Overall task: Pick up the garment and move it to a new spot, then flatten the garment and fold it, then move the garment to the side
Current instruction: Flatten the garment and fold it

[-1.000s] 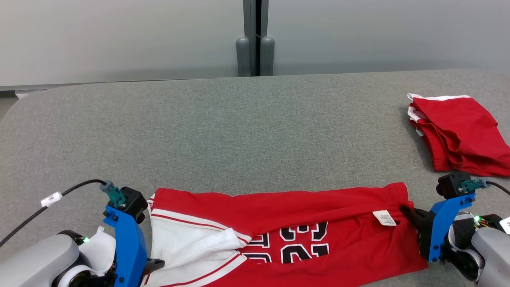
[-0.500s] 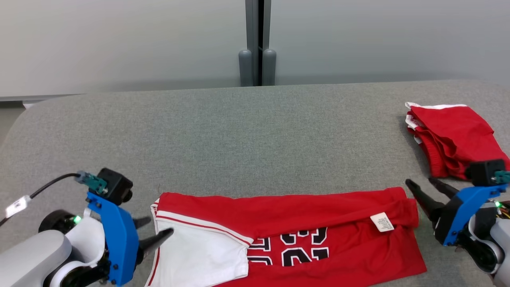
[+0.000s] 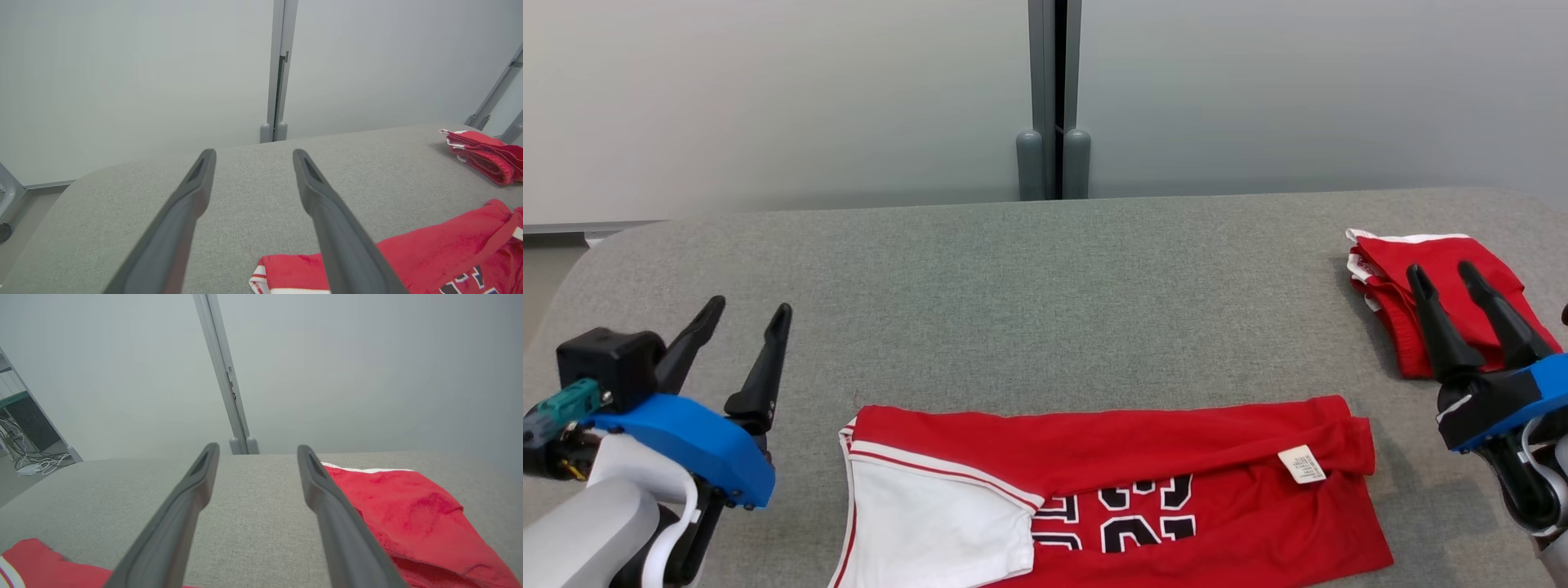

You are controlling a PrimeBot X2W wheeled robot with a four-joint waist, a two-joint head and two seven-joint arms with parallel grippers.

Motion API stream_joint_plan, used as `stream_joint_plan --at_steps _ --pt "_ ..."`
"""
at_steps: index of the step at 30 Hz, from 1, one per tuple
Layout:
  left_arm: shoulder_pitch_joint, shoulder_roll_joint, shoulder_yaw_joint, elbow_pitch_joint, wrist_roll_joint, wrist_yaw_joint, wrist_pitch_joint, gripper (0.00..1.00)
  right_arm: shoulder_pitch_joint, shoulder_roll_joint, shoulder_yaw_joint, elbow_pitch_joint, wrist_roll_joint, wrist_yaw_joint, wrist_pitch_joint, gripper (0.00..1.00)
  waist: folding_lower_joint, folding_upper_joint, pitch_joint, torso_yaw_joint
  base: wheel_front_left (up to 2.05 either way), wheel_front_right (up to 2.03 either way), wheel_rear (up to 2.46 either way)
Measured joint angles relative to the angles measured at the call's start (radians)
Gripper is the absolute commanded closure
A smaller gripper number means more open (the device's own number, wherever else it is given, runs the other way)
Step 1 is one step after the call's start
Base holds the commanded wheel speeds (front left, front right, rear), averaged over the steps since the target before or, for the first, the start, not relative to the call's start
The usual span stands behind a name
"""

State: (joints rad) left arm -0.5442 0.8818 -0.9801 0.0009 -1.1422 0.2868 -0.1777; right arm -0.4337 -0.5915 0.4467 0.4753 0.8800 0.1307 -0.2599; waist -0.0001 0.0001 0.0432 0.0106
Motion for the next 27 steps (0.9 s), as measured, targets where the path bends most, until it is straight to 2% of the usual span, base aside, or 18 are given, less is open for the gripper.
stream_joint_plan --at_steps 5,10,13,19,24,27 --pt "0.091 -0.052 0.095 0.030 0.027 0.052 -0.081 0.00 0.107 0.114 -0.161 -0.091 -0.135 0.000 -0.002 0.00 0.0000 0.0000 -0.001 -0.001 0.00 0.00 0.00" --pt "0.223 -0.187 0.303 0.057 0.129 0.046 -0.084 0.00 0.204 0.216 -0.268 -0.136 -0.225 0.000 -0.003 0.00 0.0000 0.0000 -0.001 -0.002 0.00 0.00 0.00" --pt "0.318 -0.302 0.440 0.066 0.189 0.006 -0.084 0.00 0.246 0.253 -0.300 -0.148 -0.269 0.000 -0.002 0.00 0.0000 0.0000 0.005 -0.005 0.00 0.00 0.00" --pt "0.450 -0.477 0.655 0.088 0.401 -0.072 -0.084 0.00 0.293 0.289 -0.362 -0.144 -0.354 0.000 -0.002 0.00 0.0001 0.0000 0.023 -0.010 0.00 0.00 0.00" --pt "0.505 -0.612 0.715 0.121 0.562 -0.136 -0.084 0.00 0.325 0.324 -0.387 -0.084 -0.383 0.000 -0.002 0.00 0.0001 0.0000 0.037 -0.003 0.00 0.00 0.00" --pt "0.508 -0.658 0.746 0.155 0.610 -0.192 -0.084 0.00 0.323 0.332 -0.371 -0.031 -0.388 0.000 -0.003 0.00 0.0001 0.0000 0.040 0.000 0.00 0.00 0.00"
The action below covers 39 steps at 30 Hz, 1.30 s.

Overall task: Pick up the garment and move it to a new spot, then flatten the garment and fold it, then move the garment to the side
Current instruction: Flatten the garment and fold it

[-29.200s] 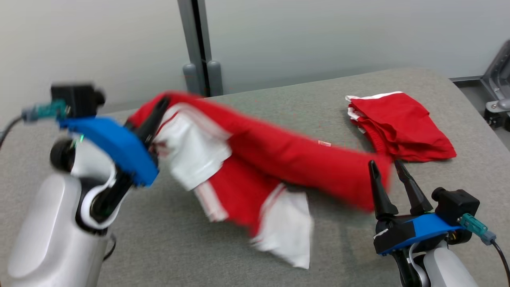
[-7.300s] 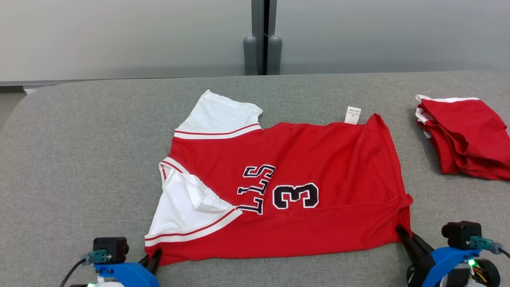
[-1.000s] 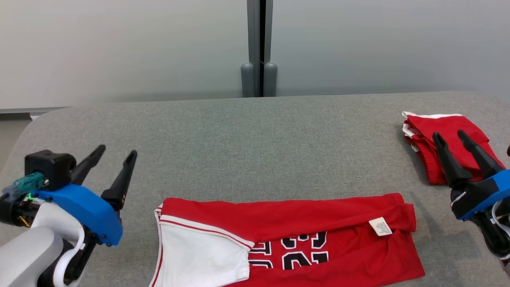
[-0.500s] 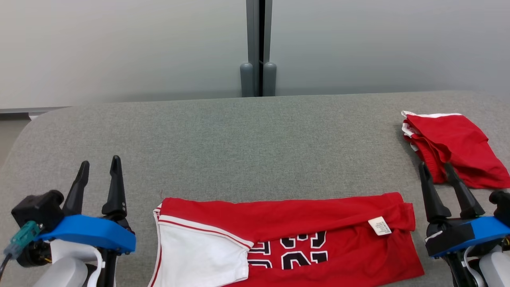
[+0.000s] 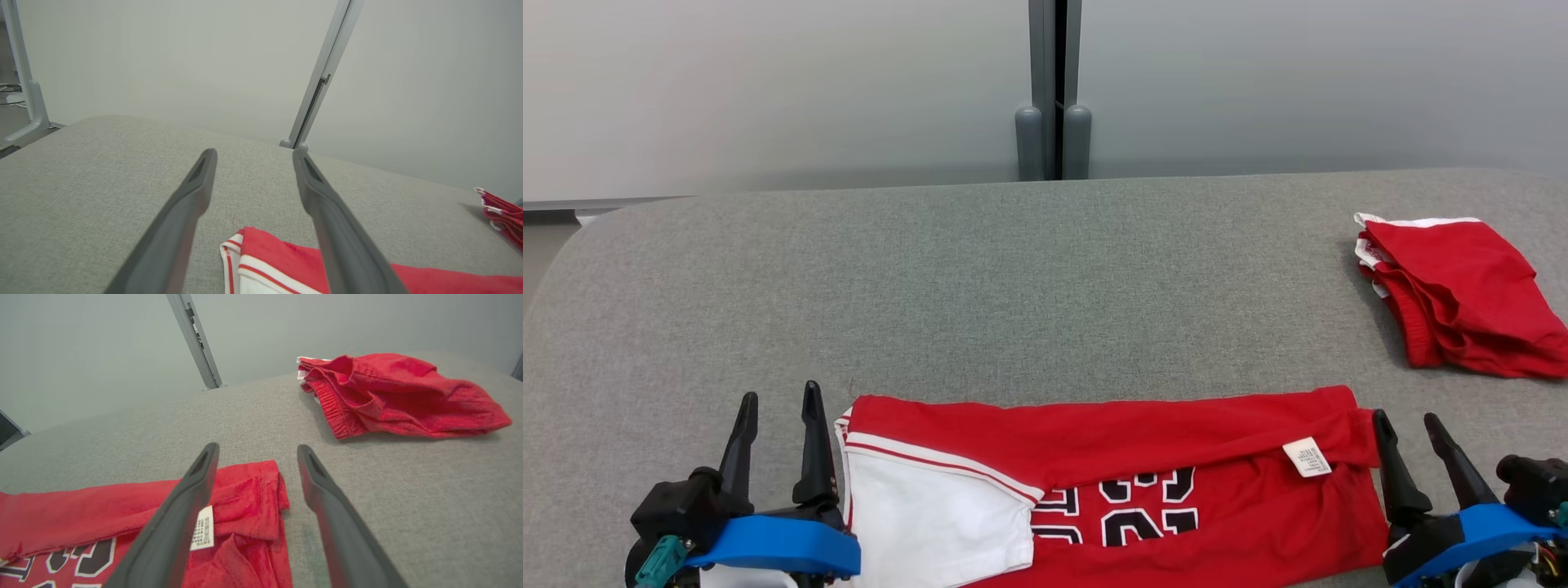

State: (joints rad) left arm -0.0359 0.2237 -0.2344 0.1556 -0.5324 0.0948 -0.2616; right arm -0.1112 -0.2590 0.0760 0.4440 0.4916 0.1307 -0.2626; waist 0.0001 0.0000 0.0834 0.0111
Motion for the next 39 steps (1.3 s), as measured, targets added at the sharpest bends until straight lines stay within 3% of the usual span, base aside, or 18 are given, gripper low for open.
stream_joint_plan --at_steps 5,12,27,29,30,31,32,33,39 --pt "-0.011 -0.033 0.056 0.046 0.061 -0.066 0.000 0.00 -0.048 -0.002 0.014 0.065 0.006 0.000 0.001 0.00 0.0000 0.0000 0.001 0.004 0.00 0.00 0.00" --pt "-0.029 -0.075 0.107 0.086 0.122 -0.127 0.000 0.00 -0.109 -0.013 0.060 0.173 0.021 0.000 0.114 0.00 0.0000 0.0000 0.012 0.012 0.00 0.00 0.00" --pt "-0.042 -0.120 0.173 0.144 0.195 -0.181 0.000 0.00 -0.154 0.001 0.077 0.295 0.092 -0.002 0.366 0.00 -0.0001 -0.0001 0.019 0.028 0.00 0.00 0.00" --pt "-0.045 -0.124 0.179 0.146 0.201 -0.184 0.000 0.00 -0.153 -0.004 0.089 0.285 0.106 -0.002 0.396 0.41 -0.0002 -0.0001 0.020 0.029 0.00 0.00 0.00" --pt "-0.045 -0.126 0.182 0.148 0.203 -0.185 0.000 0.00 -0.153 -0.008 0.094 0.278 0.113 -0.002 0.410 0.57 -0.0002 -0.0001 0.021 0.029 0.00 0.00 0.00" --pt "-0.045 -0.128 0.185 0.150 0.208 -0.187 0.000 0.00 -0.151 -0.011 0.097 0.271 0.121 -0.002 0.421 0.67 -0.0002 -0.0002 0.023 0.029 0.00 0.00 0.00" --pt "-0.045 -0.131 0.187 0.151 0.208 -0.190 0.000 0.00 -0.148 -0.013 0.100 0.263 0.126 -0.003 0.428 0.95 -0.0002 -0.0001 0.025 0.029 0.00 0.00 0.00" --pt "-0.045 -0.132 0.190 0.152 0.209 -0.193 0.000 0.00 -0.144 -0.014 0.103 0.254 0.131 -0.003 0.430 1.00 -0.0002 -0.0001 0.027 0.028 0.00 0.00 0.00" --pt "-0.051 -0.142 0.206 0.158 0.224 -0.199 0.000 0.00 -0.136 -0.015 0.105 0.210 0.161 0.000 0.468 1.00 -0.0001 0.0000 0.032 0.025 0.00 0.00 0.00"
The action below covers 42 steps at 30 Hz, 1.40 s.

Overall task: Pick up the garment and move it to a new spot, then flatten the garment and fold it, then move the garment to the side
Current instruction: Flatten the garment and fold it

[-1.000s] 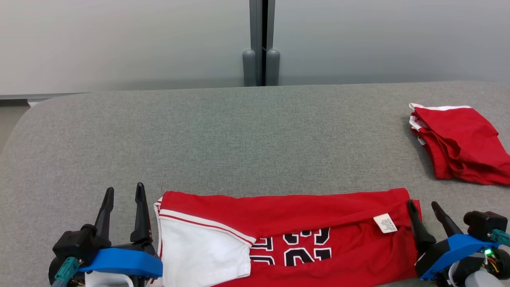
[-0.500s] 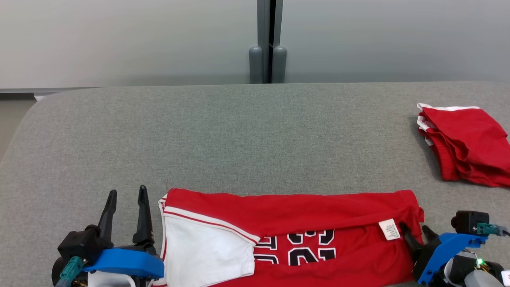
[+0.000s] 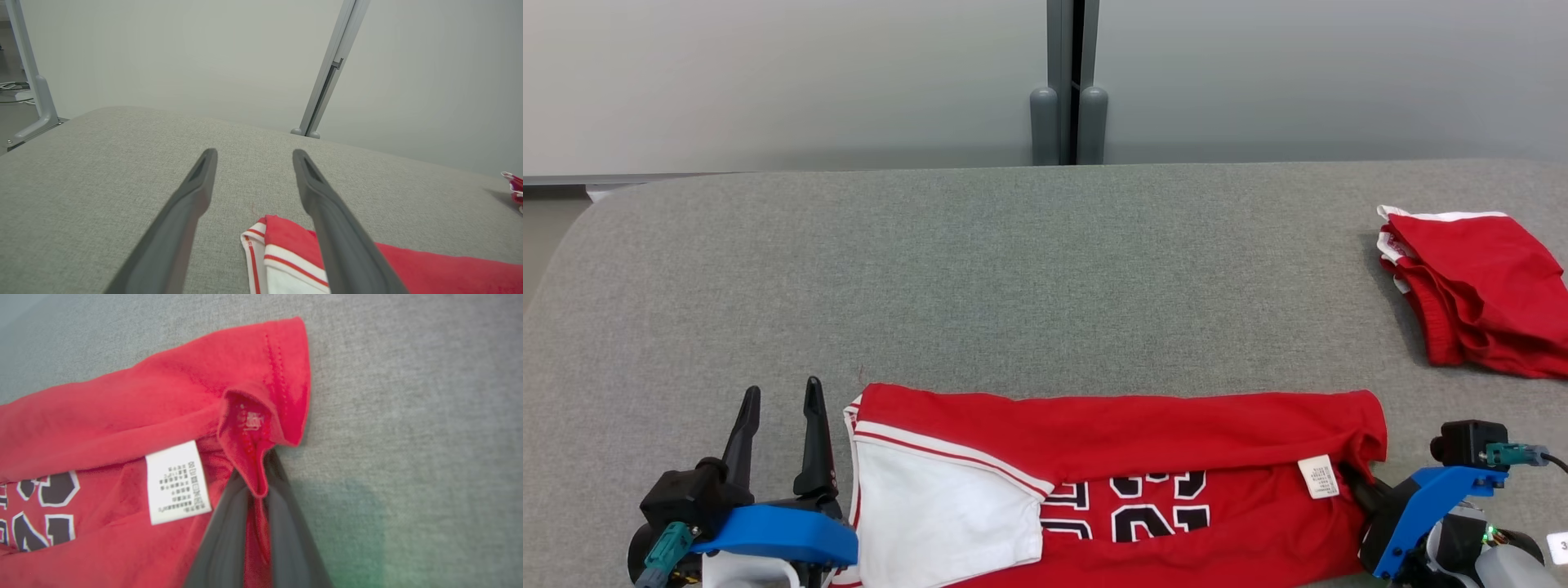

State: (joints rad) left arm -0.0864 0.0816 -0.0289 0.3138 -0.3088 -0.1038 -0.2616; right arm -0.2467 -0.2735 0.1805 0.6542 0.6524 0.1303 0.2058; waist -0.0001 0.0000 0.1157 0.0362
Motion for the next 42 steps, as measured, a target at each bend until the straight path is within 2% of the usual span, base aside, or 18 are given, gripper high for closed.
stream_joint_plan --at_steps 5,7,11,14,22,28,31,36,42 --pt "-0.002 -0.007 0.010 0.005 0.009 -0.005 0.000 0.00 0.004 -0.017 -0.014 -0.100 0.044 0.000 0.019 1.00 0.0002 0.0003 -0.002 -0.004 0.00 0.00 0.00" --pt "-0.003 -0.009 0.012 0.008 0.011 -0.006 0.000 0.00 0.004 -0.047 -0.031 -0.139 0.054 0.000 0.033 1.00 0.0002 0.0003 -0.004 -0.005 0.00 0.00 0.00" --pt "-0.003 -0.014 0.014 0.014 0.015 -0.011 0.000 0.00 0.012 -0.095 -0.097 -0.195 0.043 0.001 0.051 1.00 0.0001 0.0002 -0.010 -0.004 0.00 0.00 0.00" --pt "-0.002 -0.016 0.017 0.020 0.018 -0.012 0.000 0.00 0.025 -0.108 -0.146 -0.235 0.035 0.000 0.070 1.00 0.0002 0.0003 -0.013 -0.002 0.00 0.00 0.00" --pt "-0.002 -0.021 0.025 0.030 0.021 -0.016 0.000 0.00 0.064 -0.040 -0.144 -0.452 0.089 0.000 0.116 1.00 0.0001 0.0003 -0.021 0.005 0.00 0.00 0.00" --pt "-0.003 -0.024 0.038 0.040 0.028 -0.020 0.000 0.00 0.079 0.052 -0.051 -0.576 0.124 0.000 0.128 1.00 0.0000 0.0002 -0.032 0.025 0.00 0.00 0.00" --pt "-0.006 -0.024 0.036 0.045 0.029 -0.020 0.000 0.00 0.070 0.107 0.010 -0.573 0.134 0.000 0.113 1.00 0.0000 0.0002 -0.038 0.047 0.00 0.00 0.00" --pt "-0.016 -0.026 0.031 0.049 0.029 -0.021 0.000 0.00 0.013 0.185 0.111 -0.494 0.160 0.000 0.051 1.00 0.0000 0.0001 -0.039 0.097 0.00 0.00 0.00" --pt "-0.019 -0.026 0.029 0.056 0.029 -0.021 0.000 0.00 -0.054 0.216 0.235 -0.335 0.216 0.000 -0.012 1.00 0.0000 0.0001 -0.030 0.162 0.00 0.00 0.00"
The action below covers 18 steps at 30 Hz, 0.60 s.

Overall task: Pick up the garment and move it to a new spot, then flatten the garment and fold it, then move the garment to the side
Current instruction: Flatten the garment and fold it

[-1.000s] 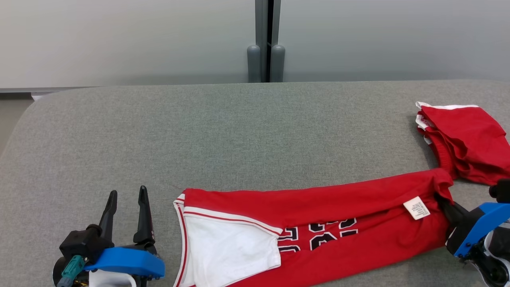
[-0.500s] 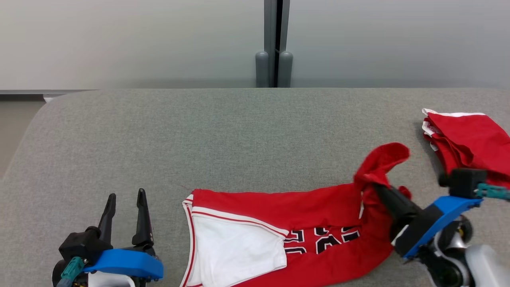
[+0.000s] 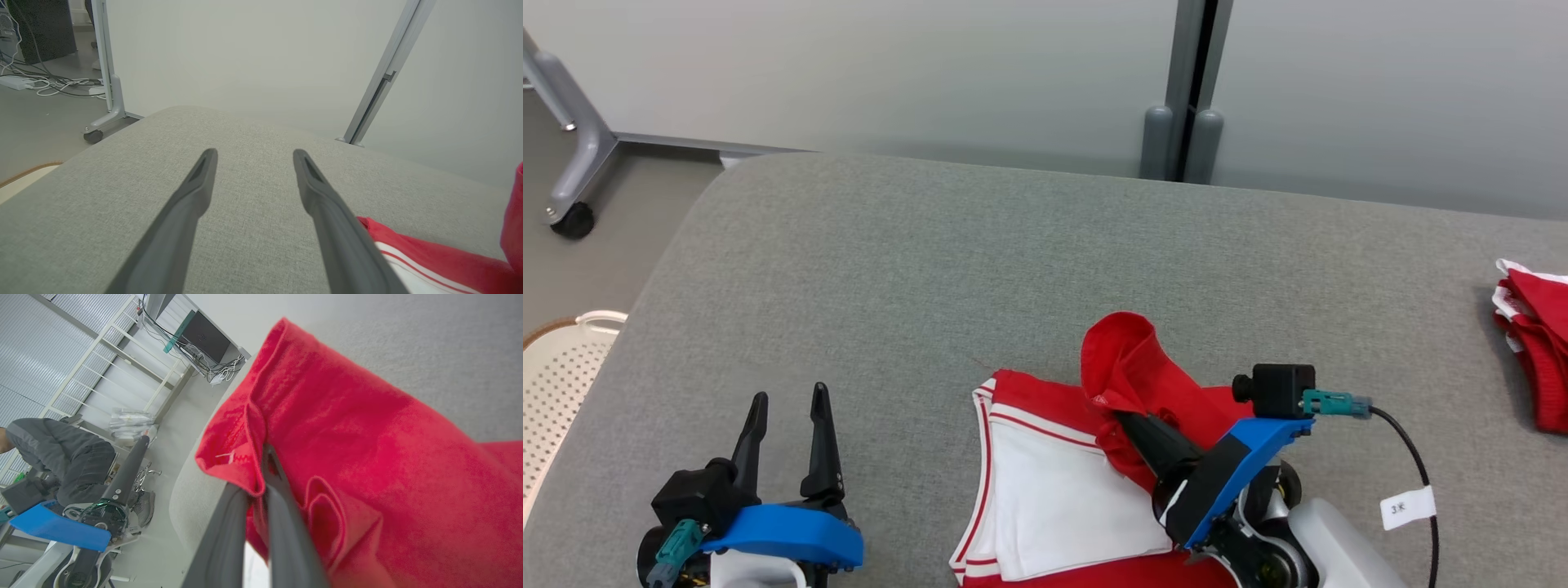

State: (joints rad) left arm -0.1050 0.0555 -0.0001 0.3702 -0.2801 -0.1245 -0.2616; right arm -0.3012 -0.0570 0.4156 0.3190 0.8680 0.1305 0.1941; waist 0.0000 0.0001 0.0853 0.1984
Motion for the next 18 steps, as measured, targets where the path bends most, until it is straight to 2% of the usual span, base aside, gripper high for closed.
stream_joint_plan --at_steps 6,12,13,14,15,18 --pt "-0.003 -0.001 -0.001 0.008 0.000 -0.001 0.000 0.00 -0.058 0.005 0.115 0.131 0.111 0.000 -0.068 1.00 0.0000 0.0000 0.015 0.046 0.00 0.00 0.00" --pt "-0.008 -0.001 0.003 0.011 0.000 -0.005 0.000 0.00 -0.120 0.006 0.232 0.228 0.229 0.000 -0.141 1.00 0.0000 0.0000 0.028 0.057 0.00 0.00 0.00" --pt "-0.010 -0.001 0.004 0.012 0.000 -0.005 0.000 0.00 -0.130 0.006 0.250 0.250 0.250 0.000 -0.147 0.79 0.0000 0.0000 0.029 0.055 0.00 0.00 0.00" --pt "-0.012 -0.002 0.005 0.012 0.000 -0.005 0.000 0.00 -0.139 0.006 0.269 0.266 0.267 0.000 -0.151 0.51 0.0000 0.0000 0.030 0.053 0.00 0.00 0.00" --pt "-0.014 -0.002 0.005 0.012 0.000 -0.005 0.000 0.00 -0.147 0.005 0.287 0.275 0.300 0.000 -0.152 0.00 0.0000 0.0000 0.031 0.051 0.00 0.00 0.00" --pt "-0.019 -0.002 0.010 0.012 0.000 -0.005 0.000 0.00 -0.167 0.006 0.337 0.265 0.396 0.000 -0.155 0.00 0.0000 0.0000 0.034 0.042 0.00 0.00 0.00"
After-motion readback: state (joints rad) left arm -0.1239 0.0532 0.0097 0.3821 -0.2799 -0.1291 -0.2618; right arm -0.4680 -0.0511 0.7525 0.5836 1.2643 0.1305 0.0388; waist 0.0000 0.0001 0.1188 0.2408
